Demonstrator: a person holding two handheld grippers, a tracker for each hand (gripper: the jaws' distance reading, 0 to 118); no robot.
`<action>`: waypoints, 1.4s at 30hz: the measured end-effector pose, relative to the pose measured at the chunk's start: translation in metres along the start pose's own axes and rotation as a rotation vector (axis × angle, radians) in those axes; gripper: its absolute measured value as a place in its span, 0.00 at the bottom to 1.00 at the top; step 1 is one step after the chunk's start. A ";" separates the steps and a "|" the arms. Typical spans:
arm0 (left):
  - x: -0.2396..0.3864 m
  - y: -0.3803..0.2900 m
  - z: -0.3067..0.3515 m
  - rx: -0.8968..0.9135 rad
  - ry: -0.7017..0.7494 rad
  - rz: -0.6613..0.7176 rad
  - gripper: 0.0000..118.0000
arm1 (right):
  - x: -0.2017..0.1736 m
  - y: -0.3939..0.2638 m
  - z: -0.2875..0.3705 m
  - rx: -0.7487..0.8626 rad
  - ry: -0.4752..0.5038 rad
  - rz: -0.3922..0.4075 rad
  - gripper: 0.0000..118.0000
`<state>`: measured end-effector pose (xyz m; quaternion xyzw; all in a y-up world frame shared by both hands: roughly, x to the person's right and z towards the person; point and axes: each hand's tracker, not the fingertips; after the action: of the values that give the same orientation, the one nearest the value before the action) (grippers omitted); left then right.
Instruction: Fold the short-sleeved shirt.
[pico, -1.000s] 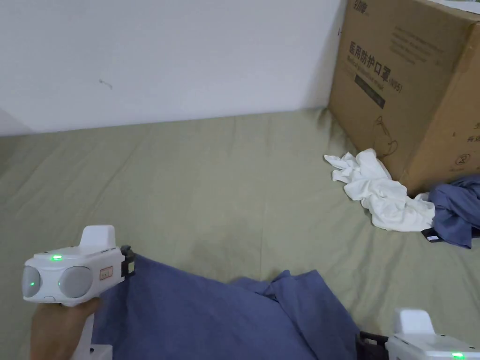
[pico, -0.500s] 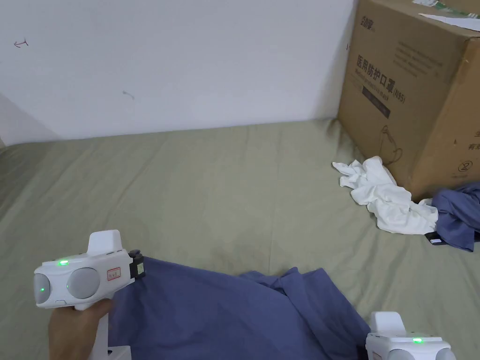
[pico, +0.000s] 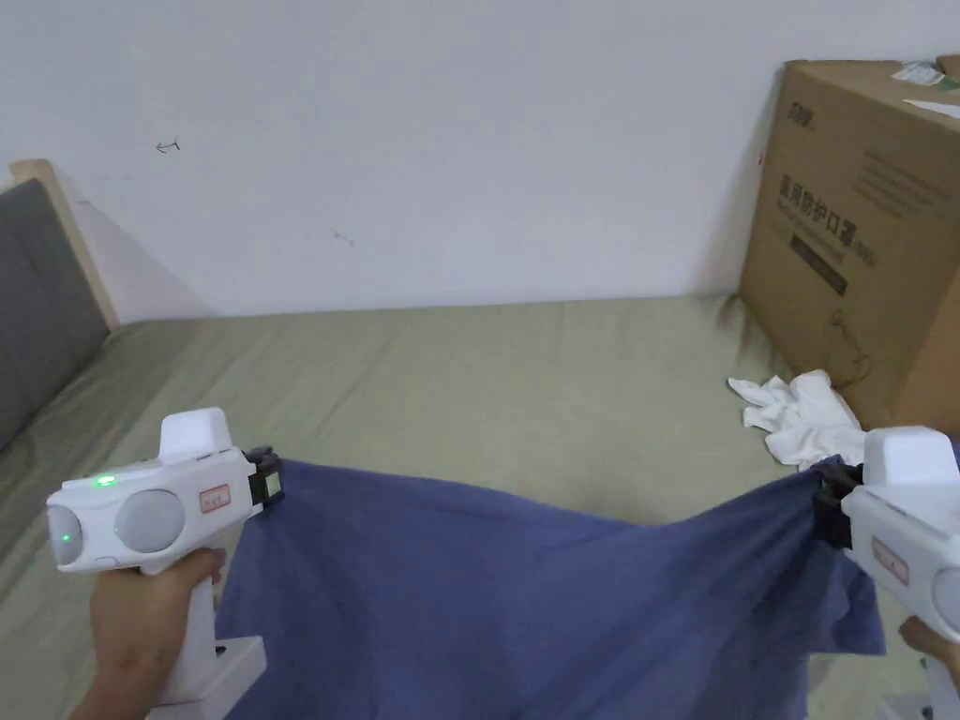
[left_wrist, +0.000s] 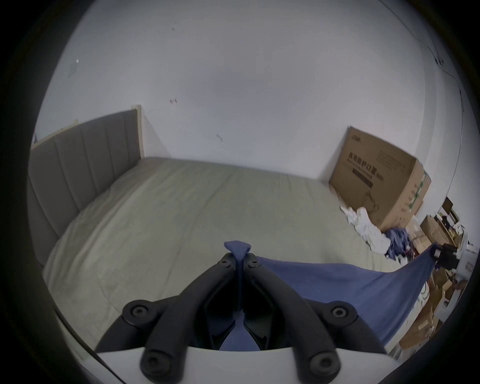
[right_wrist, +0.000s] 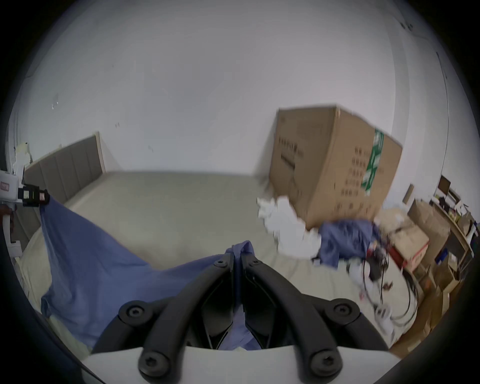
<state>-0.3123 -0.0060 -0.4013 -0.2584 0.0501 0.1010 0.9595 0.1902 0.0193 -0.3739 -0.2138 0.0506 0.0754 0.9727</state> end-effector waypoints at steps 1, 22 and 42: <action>-0.004 0.011 0.007 0.027 0.007 0.004 0.01 | 0.009 0.009 -0.008 0.038 0.001 -0.001 0.03; -0.003 0.263 0.062 0.397 0.109 -0.037 0.01 | 0.045 0.251 -0.050 0.439 0.067 -0.052 0.03; 0.009 0.191 -0.133 0.234 0.109 -0.005 0.01 | 0.039 0.167 -0.207 0.225 0.113 -0.113 0.03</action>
<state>-0.3515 0.0902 -0.6102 -0.1498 0.1131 0.0776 0.9791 0.1871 0.0864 -0.6341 -0.1098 0.1015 0.0021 0.9888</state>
